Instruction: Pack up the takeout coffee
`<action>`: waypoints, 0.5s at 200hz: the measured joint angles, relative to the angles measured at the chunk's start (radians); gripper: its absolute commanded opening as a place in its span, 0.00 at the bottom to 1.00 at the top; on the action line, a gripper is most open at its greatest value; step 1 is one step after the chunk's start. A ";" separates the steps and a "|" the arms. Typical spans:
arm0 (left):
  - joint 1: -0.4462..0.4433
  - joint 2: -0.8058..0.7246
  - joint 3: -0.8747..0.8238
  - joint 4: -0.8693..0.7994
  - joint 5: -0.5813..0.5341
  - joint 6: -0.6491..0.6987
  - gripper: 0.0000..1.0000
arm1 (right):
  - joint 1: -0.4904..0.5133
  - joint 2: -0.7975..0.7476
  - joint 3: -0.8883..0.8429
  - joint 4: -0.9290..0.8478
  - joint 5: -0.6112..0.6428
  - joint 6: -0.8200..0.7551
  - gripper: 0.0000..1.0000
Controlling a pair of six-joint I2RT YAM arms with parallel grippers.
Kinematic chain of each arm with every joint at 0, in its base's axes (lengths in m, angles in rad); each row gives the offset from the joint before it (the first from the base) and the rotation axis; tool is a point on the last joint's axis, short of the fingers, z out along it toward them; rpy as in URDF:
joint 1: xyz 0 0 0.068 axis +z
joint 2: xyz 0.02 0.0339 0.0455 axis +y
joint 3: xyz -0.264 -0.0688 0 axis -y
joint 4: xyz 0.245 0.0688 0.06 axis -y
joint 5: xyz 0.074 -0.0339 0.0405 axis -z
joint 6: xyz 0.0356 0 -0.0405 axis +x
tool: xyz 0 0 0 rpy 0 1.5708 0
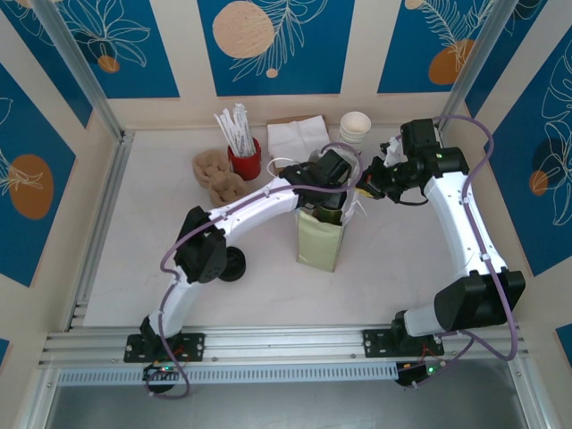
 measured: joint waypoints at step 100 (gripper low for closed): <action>-0.009 -0.045 -0.086 0.050 -0.015 -0.016 0.25 | 0.000 0.000 0.000 0.001 0.000 -0.004 0.03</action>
